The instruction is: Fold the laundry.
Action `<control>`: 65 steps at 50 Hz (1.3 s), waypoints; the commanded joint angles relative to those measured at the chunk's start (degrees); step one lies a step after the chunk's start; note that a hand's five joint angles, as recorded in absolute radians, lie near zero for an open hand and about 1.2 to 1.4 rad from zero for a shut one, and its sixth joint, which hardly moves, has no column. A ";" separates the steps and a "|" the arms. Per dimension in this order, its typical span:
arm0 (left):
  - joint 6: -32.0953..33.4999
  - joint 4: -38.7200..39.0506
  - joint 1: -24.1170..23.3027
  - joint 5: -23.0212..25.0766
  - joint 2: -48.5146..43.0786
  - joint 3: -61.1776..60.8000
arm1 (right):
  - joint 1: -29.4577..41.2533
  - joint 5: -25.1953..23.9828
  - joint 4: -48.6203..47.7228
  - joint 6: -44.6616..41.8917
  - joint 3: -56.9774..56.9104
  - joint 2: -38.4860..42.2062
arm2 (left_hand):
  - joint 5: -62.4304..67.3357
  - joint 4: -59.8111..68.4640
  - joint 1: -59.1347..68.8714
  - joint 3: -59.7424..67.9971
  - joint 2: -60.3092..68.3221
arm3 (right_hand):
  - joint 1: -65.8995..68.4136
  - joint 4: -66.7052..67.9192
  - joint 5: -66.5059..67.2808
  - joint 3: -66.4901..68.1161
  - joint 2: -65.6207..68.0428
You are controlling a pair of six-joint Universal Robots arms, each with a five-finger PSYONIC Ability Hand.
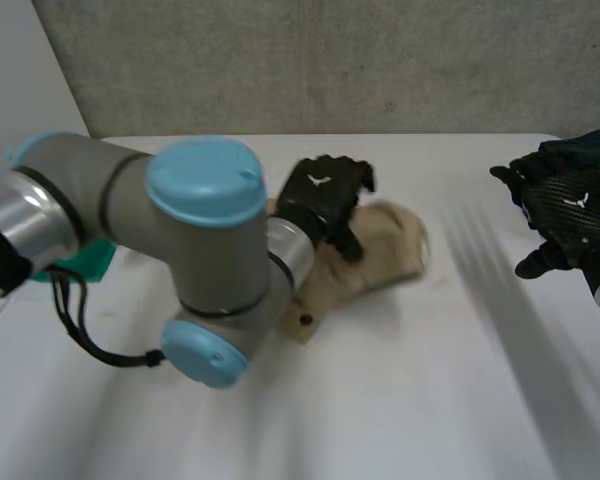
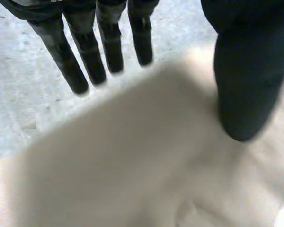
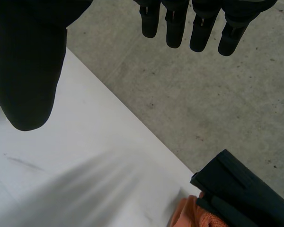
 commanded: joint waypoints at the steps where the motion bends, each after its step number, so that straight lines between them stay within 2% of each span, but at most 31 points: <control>1: 1.41 0.20 -0.12 -0.45 5.99 -1.94 | 0.12 0.18 1.84 0.18 -0.32 0.17 | -15.54 -15.87 -13.06 -15.48 -15.14 | -3.27 -1.91 -2.87 -2.44 -2.61; 4: 3.33 0.11 1.90 -0.36 8.37 -5.10 | 0.21 0.27 5.87 0.96 -1.81 0.17 | -15.38 -15.70 -12.89 -15.31 -14.97 | -3.27 -1.91 -2.87 -2.44 -2.61; 7: 8.43 -0.07 5.41 -0.01 12.85 -9.94 | 0.30 0.80 10.63 3.33 -4.09 0.08 | -15.54 -15.87 -13.06 -15.48 -15.14 | -3.27 -1.91 -2.87 -2.44 -2.61; 14: 23.45 2.21 12.09 0.60 18.23 -20.58 | 4.60 2.47 25.66 20.28 -12.62 1.91 | -16.22 -16.54 -13.73 -16.15 -15.81 | -3.27 -1.91 -2.87 -2.44 -2.61; 15: 25.21 2.83 13.15 1.04 18.23 -21.11 | 5.48 2.47 27.06 23.18 -13.67 3.05 | -16.38 -16.71 -13.90 -16.32 -15.98 | -3.27 -1.91 -2.87 -2.44 -2.61; 16: 30.10 3.79 15.94 2.78 17.88 -22.07 | 6.71 2.56 28.73 26.69 -15.07 4.63 | -16.38 -16.71 -13.90 -16.32 -15.98 | -3.27 -1.91 -2.87 -2.44 -2.61; 17: 30.15 3.80 15.97 2.80 17.88 -22.08 | 7.50 2.56 29.53 28.55 -15.70 5.60 | -16.38 -16.71 -13.90 -16.32 -15.98 | -3.27 -1.91 -2.87 -2.44 -2.61; 18: 33.11 3.89 17.71 4.28 17.53 -22.60 | 9.86 2.56 30.50 31.79 -16.75 7.35 | -16.55 -16.87 -14.06 -16.49 -16.15 | -3.27 -1.91 -2.87 -2.44 -2.61; 24: 39.81 4.42 22.55 9.47 12.09 -22.26 | 21.03 3.08 29.81 37.01 -18.69 13.69 | -16.72 -17.04 -14.23 -16.66 -16.32 | -3.27 -1.91 -2.87 -2.44 -2.61; 28: 41.75 4.50 25.19 11.85 7.16 -19.98 | 28.24 7.20 26.38 36.74 -21.06 20.45 | -16.05 -16.37 -13.56 -15.99 -15.65 | -3.27 -1.91 -2.87 -2.44 -2.61; 30: 42.28 4.50 25.46 12.81 4.01 -17.96 | 32.20 11.68 23.31 35.96 -22.47 23.71 | -14.38 -14.70 -11.89 -14.32 -13.98 | -3.27 -1.91 -2.87 -2.44 -2.61; 31: 42.37 4.50 25.46 12.91 3.38 -17.77 | 34.38 14.66 20.78 34.82 -23.43 25.63 | -13.70 -14.02 -11.21 -13.64 -13.30 | -3.27 -1.91 -2.87 -2.44 -2.61; 35: 42.72 4.24 25.28 13.08 0.39 -16.28 | 38.43 21.60 15.06 29.12 -25.28 30.29 | -3.12 -3.45 -0.64 -3.06 -2.72 | -3.27 -1.91 -2.87 -2.44 -2.61; 36: 42.81 4.24 25.11 13.00 -0.22 -15.84 | 38.88 22.41 14.43 27.97 -25.37 30.92 | 5.90 5.57 8.38 5.96 6.30 | -3.27 -1.91 -2.87 -2.44 -2.61; 38: 42.81 4.15 24.85 12.65 -0.49 -15.84 | 39.59 23.91 13.11 24.89 -25.55 32.15 | 13.52 13.19 16.01 13.58 13.92 | -0.69 0.68 -0.28 0.15 -0.03; 39: 42.81 4.24 24.58 12.56 -0.41 -15.84 | 39.76 25.22 12.41 21.83 -25.46 32.68 | 17.55 17.23 20.04 17.61 17.96 | 5.83 7.19 6.24 6.66 6.49; 40: 42.63 4.15 24.06 12.47 -0.41 -16.01 | 39.85 25.75 12.14 20.58 -25.46 32.68 | 30.75 30.43 33.24 30.81 31.15 | 11.06 12.42 11.46 11.89 11.72; 42: 42.28 4.41 23.44 12.29 0.03 -16.36 | 39.85 26.11 11.61 19.00 -25.46 32.77 | 46.28 45.96 48.77 46.34 46.69 | 24.33 25.69 24.74 25.16 24.99; 43: 41.93 4.42 22.57 12.12 0.56 -16.54 | 39.68 26.28 11.17 18.03 -25.46 32.51 | 50.66 50.34 53.15 50.73 51.07 | 38.05 39.42 38.46 38.89 38.71; 47: 41.40 3.54 20.20 10.72 5.90 -17.42 | 39.24 26.46 10.82 17.50 -25.20 31.20 | 50.71 50.39 53.20 50.77 51.11 | 66.67 68.04 67.08 67.51 67.33; 49: 40.26 3.01 19.23 9.75 8.63 -18.38 | 38.98 26.64 10.82 17.06 -25.11 29.27 | 50.71 50.39 53.20 50.77 51.11 | 66.73 68.09 67.13 67.56 67.39; 53: 34.73 1.43 16.41 8.16 16.89 -19.88 | 37.05 26.81 11.61 16.62 -24.58 20.05 | 50.71 50.39 53.20 50.77 51.11 | 66.73 68.09 67.13 67.56 67.39; 58: 25.16 -1.55 14.12 7.72 26.82 -20.15 | 27.75 24.89 15.10 11.80 -26.24 9.94 | 50.71 50.39 53.20 50.77 51.11 | 66.73 68.09 67.13 67.56 67.39; 62: 16.46 -5.07 13.77 7.72 32.54 -19.80 | 24.47 22.60 21.26 8.09 -32.30 7.20 | 50.71 50.39 53.20 50.77 51.11 | 66.73 68.09 67.13 67.56 67.39; 65: 12.94 -5.95 13.68 7.72 32.29 -19.79 | 23.16 21.11 24.52 7.56 -37.04 8.59 | 50.71 50.39 53.20 50.77 51.11 | 66.73 68.09 67.13 67.56 67.39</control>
